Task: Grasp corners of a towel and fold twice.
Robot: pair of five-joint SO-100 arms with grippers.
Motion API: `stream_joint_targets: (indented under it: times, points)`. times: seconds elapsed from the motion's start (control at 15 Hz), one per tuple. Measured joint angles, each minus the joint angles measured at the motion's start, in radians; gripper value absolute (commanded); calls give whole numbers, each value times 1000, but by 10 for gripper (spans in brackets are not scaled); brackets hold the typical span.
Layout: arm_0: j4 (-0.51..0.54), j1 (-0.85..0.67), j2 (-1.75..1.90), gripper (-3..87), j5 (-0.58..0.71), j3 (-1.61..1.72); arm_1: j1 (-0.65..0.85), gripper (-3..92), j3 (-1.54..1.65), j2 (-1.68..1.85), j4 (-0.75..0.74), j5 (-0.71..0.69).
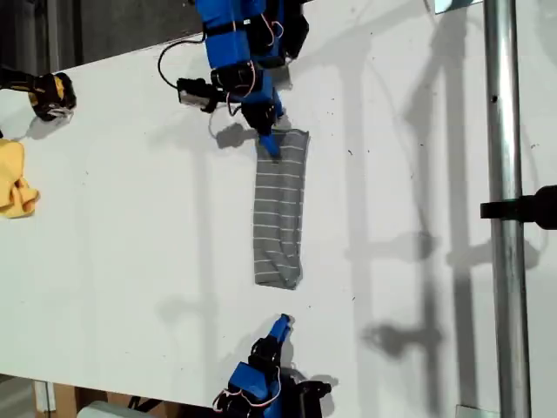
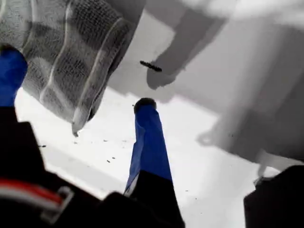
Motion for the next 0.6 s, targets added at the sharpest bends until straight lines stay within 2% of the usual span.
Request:
stream_joint_targets:
  times: [0.13, 0.4, 0.53, 0.6]
  points:
    - [0, 0, 0, 120, -14, 0, 9, 434, -242, -348, -3, -55]
    - [8, 0, 0, 120, -31, 0, 9, 389, -405, -514, -52, -69]
    - [8, 0, 0, 120, -31, 0, 8, 269, -408, -515, -100, -86]
    - [8, 0, 0, 120, -31, 0, 8, 59, -405, -511, -135, -98]
